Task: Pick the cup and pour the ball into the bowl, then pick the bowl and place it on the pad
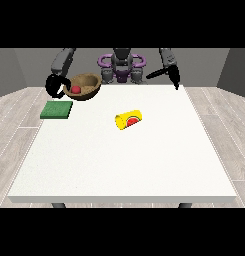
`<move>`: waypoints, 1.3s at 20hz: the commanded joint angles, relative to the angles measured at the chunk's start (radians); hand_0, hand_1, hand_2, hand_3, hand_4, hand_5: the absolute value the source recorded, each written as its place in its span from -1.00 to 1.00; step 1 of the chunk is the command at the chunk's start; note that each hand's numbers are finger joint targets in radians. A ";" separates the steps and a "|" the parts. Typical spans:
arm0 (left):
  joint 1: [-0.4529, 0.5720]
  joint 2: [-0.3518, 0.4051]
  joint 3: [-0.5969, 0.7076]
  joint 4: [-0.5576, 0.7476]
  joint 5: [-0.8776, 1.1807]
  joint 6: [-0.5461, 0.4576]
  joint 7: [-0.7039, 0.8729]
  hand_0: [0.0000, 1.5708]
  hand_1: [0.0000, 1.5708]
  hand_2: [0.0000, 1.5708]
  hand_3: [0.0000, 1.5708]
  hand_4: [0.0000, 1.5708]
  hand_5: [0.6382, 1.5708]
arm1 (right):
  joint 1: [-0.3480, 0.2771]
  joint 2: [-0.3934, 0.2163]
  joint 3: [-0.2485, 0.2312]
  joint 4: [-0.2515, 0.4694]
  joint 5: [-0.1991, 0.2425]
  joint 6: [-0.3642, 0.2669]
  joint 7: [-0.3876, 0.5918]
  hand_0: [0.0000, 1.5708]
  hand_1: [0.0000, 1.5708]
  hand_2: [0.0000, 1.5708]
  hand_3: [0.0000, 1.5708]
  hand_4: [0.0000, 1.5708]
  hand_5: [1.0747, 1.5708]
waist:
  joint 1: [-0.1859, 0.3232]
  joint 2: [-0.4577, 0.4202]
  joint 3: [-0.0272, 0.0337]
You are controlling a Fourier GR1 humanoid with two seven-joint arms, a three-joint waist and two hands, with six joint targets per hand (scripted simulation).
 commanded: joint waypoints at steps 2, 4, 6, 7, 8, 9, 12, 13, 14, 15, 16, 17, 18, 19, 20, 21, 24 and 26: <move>-0.025 -0.018 -0.014 -0.019 -0.016 0.042 -0.056 -1.00 -1.00 -1.00 -1.00 -1.00 0.99 | -0.020 -0.110 -0.079 0.032 -0.064 0.102 -0.035 1.00 1.00 1.00 1.00 0.37 0.97 | 0.016 0.098 0.0006; 0.000 0.007 0.008 0.011 0.003 0.018 -0.108 -1.00 -1.00 -1.00 -1.00 -1.00 0.99 | 0.017 -0.121 -0.077 0.030 -0.065 0.124 -0.033 1.00 1.00 1.00 1.00 0.37 0.97 | 0.000 0.089 0.0004; -0.007 -0.042 -0.022 -0.003 -0.030 0.081 -0.136 -1.00 -1.00 -1.00 -1.00 -1.00 0.99 | -0.023 -0.187 -0.114 0.056 -0.096 0.176 -0.025 1.00 1.00 1.00 1.00 0.37 0.97 | 0.009 0.138 0.0007; -0.033 -0.034 -0.032 -0.033 -0.027 0.061 -0.063 -1.00 -1.00 -1.00 -1.00 -1.00 0.99 | -0.005 -0.213 -0.133 0.093 -0.101 0.199 -0.054 1.00 1.00 1.00 1.00 0.35 0.96 | 0.023 0.146 0.0011; -0.071 -0.051 -0.038 -0.050 -0.037 0.092 -0.091 -1.00 -1.00 -1.00 -1.00 -1.00 0.99 | -0.028 -0.194 -0.148 0.101 -0.109 0.177 -0.103 1.00 1.00 1.00 1.00 0.33 0.96 | 0.029 0.203 0.0013; -0.057 -0.052 -0.052 -0.074 -0.052 0.098 -0.128 -1.00 -1.00 -1.00 -1.00 -1.00 0.99 | -0.034 -0.239 -0.171 0.111 -0.123 0.227 -0.144 1.00 1.00 1.00 0.83 0.30 0.97 | 0.039 0.259 0.0018; -0.079 -0.067 -0.089 -0.166 -0.075 0.112 -0.083 -1.00 -1.00 -1.00 -1.00 -1.00 0.99 | -0.034 -0.304 -0.198 0.177 -0.119 0.266 -0.214 1.00 1.00 1.00 0.84 0.31 0.97 | 0.062 0.328 0.0026; -0.075 -0.061 -0.090 -0.185 -0.075 0.107 -0.053 -1.00 -1.00 -1.00 -1.00 -1.00 0.99 | -0.028 -0.322 -0.199 0.198 -0.112 0.273 -0.224 1.00 1.00 1.00 0.71 0.28 0.98 | 0.063 0.328 0.0025; -0.087 -0.075 -0.090 -0.213 -0.077 0.132 -0.085 -1.00 -1.00 -1.00 -1.00 -1.00 0.99 | -0.036 -0.346 -0.195 0.200 -0.103 0.301 -0.243 1.00 1.00 1.00 0.52 0.28 0.98 | 0.058 0.374 0.0028; -0.091 -0.070 -0.109 -0.258 -0.100 0.137 -0.026 -1.00 -1.00 -1.00 -1.00 -1.00 0.99 | -0.053 -0.396 -0.209 0.213 -0.099 0.302 -0.263 1.00 1.00 1.00 -0.01 0.30 0.99 | 0.064 0.388 0.0041; -0.104 -0.075 -0.122 -0.281 -0.110 0.144 -0.032 -1.00 -1.00 -1.00 -1.00 -1.00 0.98 | -0.061 -0.359 -0.194 0.219 -0.079 0.268 -0.303 1.00 1.00 1.00 -0.55 0.30 0.99 | 0.073 0.410 0.0034; -0.120 -0.039 -0.065 -0.228 -0.078 0.132 -0.056 -1.00 -1.00 -1.00 -1.00 -1.00 0.98 | -0.081 -0.404 -0.194 0.201 -0.084 0.287 -0.267 1.00 1.00 1.00 -1.00 0.31 0.98 | 0.049 0.419 0.0019; -0.059 -0.051 -0.103 -0.281 -0.103 0.136 -0.048 -1.00 -1.00 -1.00 -1.00 -1.00 0.98 | -0.046 -0.400 -0.192 0.231 -0.073 0.306 -0.312 1.00 1.00 1.00 -1.00 0.33 0.99 | 0.053 0.405 0.0024; -0.051 -0.049 -0.118 -0.306 -0.104 0.116 -0.021 -1.00 -1.00 -1.00 -1.00 -1.00 0.98 | -0.062 -0.397 -0.192 0.254 -0.066 0.277 -0.304 1.00 1.00 1.00 -1.00 0.32 0.99 | 0.074 0.399 0.0023; -0.072 -0.060 -0.108 -0.325 -0.107 0.144 -0.002 -1.00 -1.00 -1.00 -1.00 -1.00 0.98 | -0.061 -0.402 -0.197 0.263 -0.069 0.289 -0.322 1.00 1.00 1.00 -1.00 0.32 0.99 | 0.045 0.411 0.0025; -0.089 -0.041 -0.098 -0.342 -0.097 0.125 0.021 -1.00 -1.00 -1.00 -1.00 -1.00 0.98 | -0.083 -0.402 -0.197 0.264 -0.068 0.294 -0.339 1.00 1.00 1.00 -1.00 0.32 0.99 | 0.050 0.424 0.0025; -0.024 -0.066 -0.141 -0.419 -0.120 0.138 0.010 -1.00 -1.00 -1.00 -1.00 -1.00 0.99 | -0.092 -0.426 -0.200 0.298 -0.056 0.279 -0.357 1.00 1.00 1.00 -0.56 0.31 1.00 | 0.066 0.441 0.0025; -0.037 -0.086 -0.162 -0.426 -0.158 0.166 0.072 -1.00 -1.00 -1.00 -1.00 -1.00 0.98 | -0.115 -0.431 -0.178 0.300 -0.038 0.281 -0.327 1.00 1.00 1.00 -0.44 0.31 1.00 | 0.044 0.407 0.0020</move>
